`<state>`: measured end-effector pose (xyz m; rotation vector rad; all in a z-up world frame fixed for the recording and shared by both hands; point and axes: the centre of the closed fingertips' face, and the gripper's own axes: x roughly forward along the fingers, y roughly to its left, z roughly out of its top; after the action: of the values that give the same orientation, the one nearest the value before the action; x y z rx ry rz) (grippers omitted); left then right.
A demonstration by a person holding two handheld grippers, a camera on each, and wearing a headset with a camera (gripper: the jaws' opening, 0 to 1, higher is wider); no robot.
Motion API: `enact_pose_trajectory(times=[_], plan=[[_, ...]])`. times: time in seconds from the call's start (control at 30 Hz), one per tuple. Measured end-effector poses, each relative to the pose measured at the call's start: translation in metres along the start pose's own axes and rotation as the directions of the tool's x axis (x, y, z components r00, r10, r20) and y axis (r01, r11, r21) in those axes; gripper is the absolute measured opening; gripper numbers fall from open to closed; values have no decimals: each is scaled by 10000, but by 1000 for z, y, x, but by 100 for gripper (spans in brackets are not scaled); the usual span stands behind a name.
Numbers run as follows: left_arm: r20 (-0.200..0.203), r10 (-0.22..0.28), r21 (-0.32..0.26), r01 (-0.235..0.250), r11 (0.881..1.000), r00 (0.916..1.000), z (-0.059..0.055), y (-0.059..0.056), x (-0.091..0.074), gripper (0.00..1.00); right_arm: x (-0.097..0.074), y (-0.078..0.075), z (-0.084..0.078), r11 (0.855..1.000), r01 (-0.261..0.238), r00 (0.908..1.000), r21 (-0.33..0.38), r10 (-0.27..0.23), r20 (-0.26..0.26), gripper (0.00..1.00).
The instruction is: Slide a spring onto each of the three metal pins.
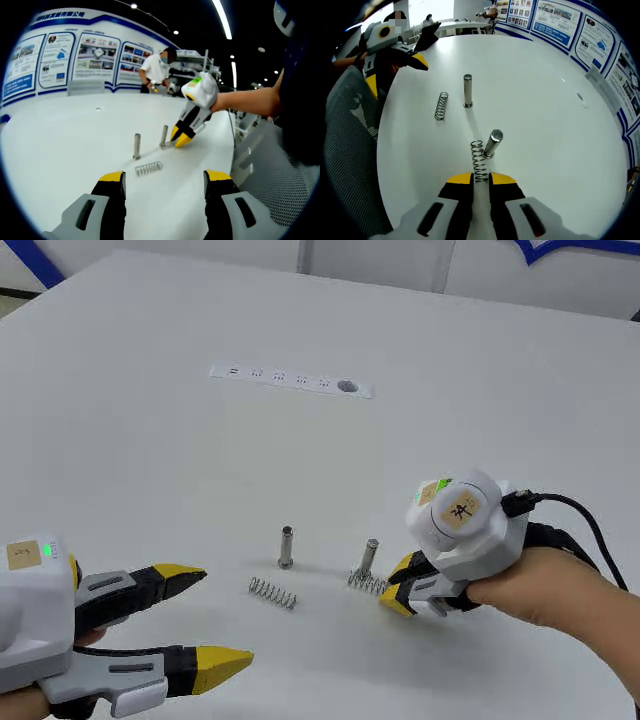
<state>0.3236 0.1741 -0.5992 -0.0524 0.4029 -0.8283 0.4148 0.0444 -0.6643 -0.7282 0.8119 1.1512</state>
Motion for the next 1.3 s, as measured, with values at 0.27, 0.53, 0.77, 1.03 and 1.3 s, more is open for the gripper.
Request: enact_pose_trajectory(times=[0.27,0.53,0.77,1.03,1.3], plan=[[15,-7,-21,7,10000,10000,0,-1,0,64,-1,2,-1,10000,-34,10000,83,35,-72,12],[46,-64,-3,64,10000,10000,1,-2,1,64,-13,7,2,9999,62,9999,-80,-63,-146,11],[69,-127,27,127,9999,9999,2,-3,3,63,-27,8,13,9994,233,9997,-271,-233,10,11],[114,-133,28,133,9999,9998,3,-3,2,63,-35,9,22,9986,306,9995,-428,-302,105,11],[116,-160,63,159,9999,9998,3,-4,2,63,-41,11,24,9988,288,9996,-393,-285,86,11]])
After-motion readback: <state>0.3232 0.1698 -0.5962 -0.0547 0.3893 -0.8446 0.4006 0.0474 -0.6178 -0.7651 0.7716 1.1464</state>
